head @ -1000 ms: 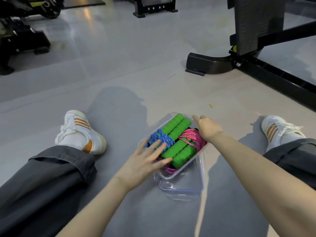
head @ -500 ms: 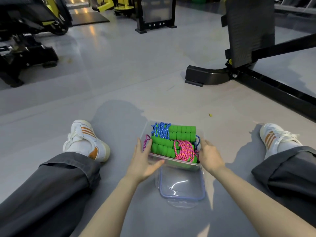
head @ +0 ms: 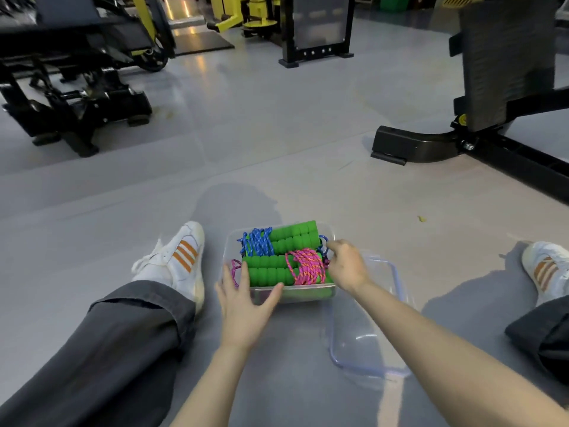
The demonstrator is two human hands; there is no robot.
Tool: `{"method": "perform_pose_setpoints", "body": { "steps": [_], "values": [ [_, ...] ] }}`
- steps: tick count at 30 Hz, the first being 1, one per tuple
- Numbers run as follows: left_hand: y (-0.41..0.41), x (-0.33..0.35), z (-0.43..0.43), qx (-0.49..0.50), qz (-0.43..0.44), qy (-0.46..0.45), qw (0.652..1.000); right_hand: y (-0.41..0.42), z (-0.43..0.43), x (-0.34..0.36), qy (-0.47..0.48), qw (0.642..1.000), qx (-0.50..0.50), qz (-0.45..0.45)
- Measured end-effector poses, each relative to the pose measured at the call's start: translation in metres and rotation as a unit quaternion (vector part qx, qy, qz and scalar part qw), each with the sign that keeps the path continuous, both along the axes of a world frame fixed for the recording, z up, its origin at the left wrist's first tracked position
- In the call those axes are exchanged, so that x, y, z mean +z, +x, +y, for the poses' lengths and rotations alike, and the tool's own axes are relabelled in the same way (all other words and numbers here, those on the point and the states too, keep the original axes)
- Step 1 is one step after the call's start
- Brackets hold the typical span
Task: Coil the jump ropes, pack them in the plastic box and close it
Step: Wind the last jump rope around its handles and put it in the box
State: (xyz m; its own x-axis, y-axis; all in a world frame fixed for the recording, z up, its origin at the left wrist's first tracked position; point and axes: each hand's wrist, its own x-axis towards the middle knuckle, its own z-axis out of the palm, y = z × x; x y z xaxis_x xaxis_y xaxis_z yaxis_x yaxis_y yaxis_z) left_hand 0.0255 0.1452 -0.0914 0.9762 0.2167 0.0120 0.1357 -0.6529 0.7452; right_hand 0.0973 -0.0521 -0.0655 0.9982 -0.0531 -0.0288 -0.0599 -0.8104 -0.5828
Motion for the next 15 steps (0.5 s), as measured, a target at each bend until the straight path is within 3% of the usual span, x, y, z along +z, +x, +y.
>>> {"method": "perform_pose_setpoints", "body": {
  "steps": [6,10,15],
  "values": [
    [-0.005,-0.021,0.039,-0.008,0.06,0.096,0.994,-0.007,0.036,-0.036,0.0,0.999,0.017,0.035],
    [-0.015,-0.024,0.014,-0.022,0.056,0.142,0.988,-0.016,0.014,-0.039,-0.042,0.998,0.003,0.042],
    [-0.015,-0.022,-0.032,-0.066,0.03,0.264,0.962,-0.039,-0.031,-0.035,-0.059,0.996,-0.039,0.05]
  ]
}}
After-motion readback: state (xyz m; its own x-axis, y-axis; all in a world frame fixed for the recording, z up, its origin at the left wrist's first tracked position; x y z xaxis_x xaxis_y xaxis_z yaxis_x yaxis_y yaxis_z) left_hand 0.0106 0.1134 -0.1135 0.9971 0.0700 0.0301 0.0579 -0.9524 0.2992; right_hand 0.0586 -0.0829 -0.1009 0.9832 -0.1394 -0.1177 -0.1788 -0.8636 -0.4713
